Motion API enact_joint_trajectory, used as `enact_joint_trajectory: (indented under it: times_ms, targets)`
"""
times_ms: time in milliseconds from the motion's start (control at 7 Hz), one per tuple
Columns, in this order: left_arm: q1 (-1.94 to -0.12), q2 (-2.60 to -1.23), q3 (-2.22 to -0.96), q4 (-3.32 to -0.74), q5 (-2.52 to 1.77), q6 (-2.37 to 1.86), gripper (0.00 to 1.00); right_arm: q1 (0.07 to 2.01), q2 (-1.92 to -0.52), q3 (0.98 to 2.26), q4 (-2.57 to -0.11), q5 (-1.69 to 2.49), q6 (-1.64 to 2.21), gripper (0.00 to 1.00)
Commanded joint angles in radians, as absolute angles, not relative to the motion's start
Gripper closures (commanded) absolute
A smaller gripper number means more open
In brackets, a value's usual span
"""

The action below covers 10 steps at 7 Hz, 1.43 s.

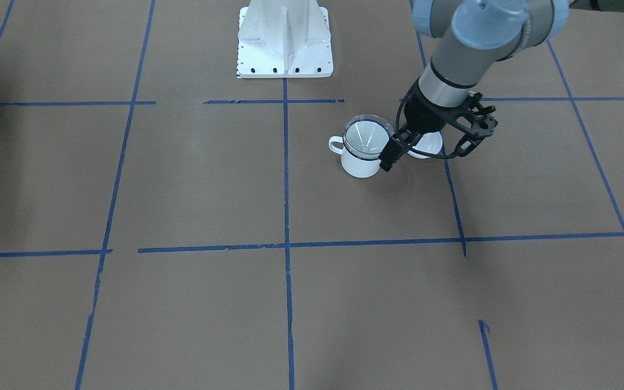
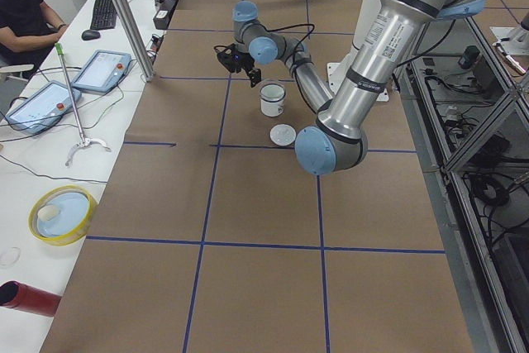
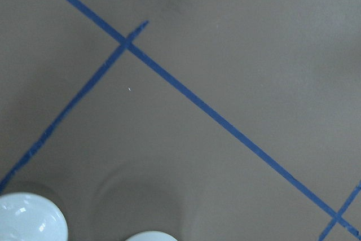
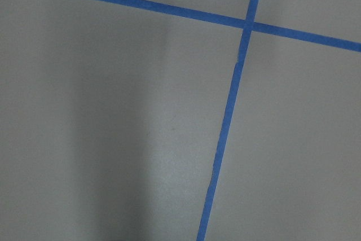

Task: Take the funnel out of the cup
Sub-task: 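Move the left gripper over the glass funnel in the white mug, then lower the left gripper and close it on the funnel's rim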

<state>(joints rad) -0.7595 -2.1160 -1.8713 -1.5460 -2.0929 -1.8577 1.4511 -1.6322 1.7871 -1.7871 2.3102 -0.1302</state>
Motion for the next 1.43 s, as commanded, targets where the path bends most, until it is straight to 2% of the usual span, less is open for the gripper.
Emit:
enact_joint_trajectory:
  times_ms: [0,571,857,1000,1143,1286]
  targets:
    - [-0.665,-2.170,-1.821,-1.526,-2.028,-1.977,0.04,1.451,-1.632,1.787,-1.787,2.310,-0.129,0.00]
    - [-0.606,-2.166,-1.795,-1.516,-1.959,-1.994,0.11,1.451,-1.632,1.787,-1.787,2.310,-0.130,0.00]
    - [-0.598,-2.168,-1.786,-1.514,-1.957,-1.994,0.35,1.451,-1.632,1.787,-1.787,2.310,-0.129,0.00]
    - [-0.598,-2.166,-1.787,-1.514,-1.957,-1.996,0.58,1.451,-1.632,1.787,-1.787,2.310,-0.129,0.00]
    - [-0.598,-2.167,-1.798,-1.513,-1.959,-1.996,1.00,1.451,-1.632,1.787,-1.787,2.310,-0.130,0.00]
    - [-0.598,-2.171,-1.802,-1.497,-1.957,-1.994,1.00,1.451,-1.632,1.787,-1.787,2.310,-0.129,0.00]
